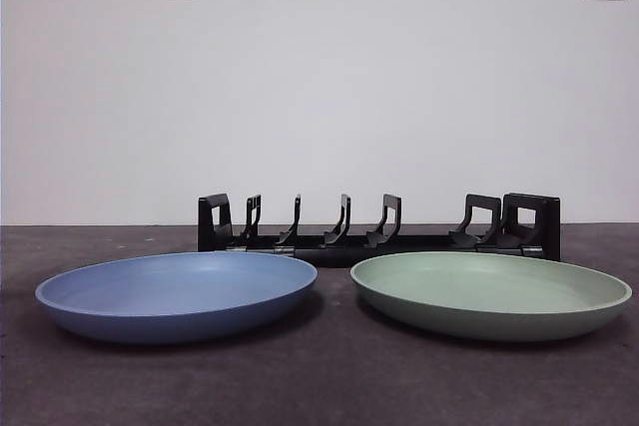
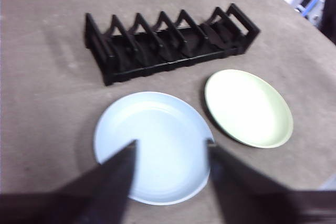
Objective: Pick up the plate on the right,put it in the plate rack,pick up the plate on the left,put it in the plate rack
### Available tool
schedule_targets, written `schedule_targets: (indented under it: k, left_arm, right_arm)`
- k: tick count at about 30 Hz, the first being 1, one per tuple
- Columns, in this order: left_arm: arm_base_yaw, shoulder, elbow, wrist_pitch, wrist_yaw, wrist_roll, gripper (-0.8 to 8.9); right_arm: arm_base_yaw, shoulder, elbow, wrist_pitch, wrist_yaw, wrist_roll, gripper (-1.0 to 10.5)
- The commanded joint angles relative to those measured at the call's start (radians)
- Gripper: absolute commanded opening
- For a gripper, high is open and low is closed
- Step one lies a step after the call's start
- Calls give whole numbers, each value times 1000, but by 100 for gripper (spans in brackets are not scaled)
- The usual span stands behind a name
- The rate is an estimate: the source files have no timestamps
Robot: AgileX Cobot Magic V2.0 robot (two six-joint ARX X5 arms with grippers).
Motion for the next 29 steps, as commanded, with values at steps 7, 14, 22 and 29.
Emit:
schedule_targets:
  k: [7,14,22,29]
  left_arm:
    - [-10,26,1,5,60,20,674]
    - [-108,71,1,47,134,64,674]
    - [-227,126,2,61,134,64,674]
    - [-259,127,2,80,134,64,674]
  right_arm:
    - [0,34,5,-9,-13,12,662]
    - [31,259,5,19,-13,19,658]
    - [93,645,5,126,-19,38,657]
    - [98,799,5,189,1,38,648]
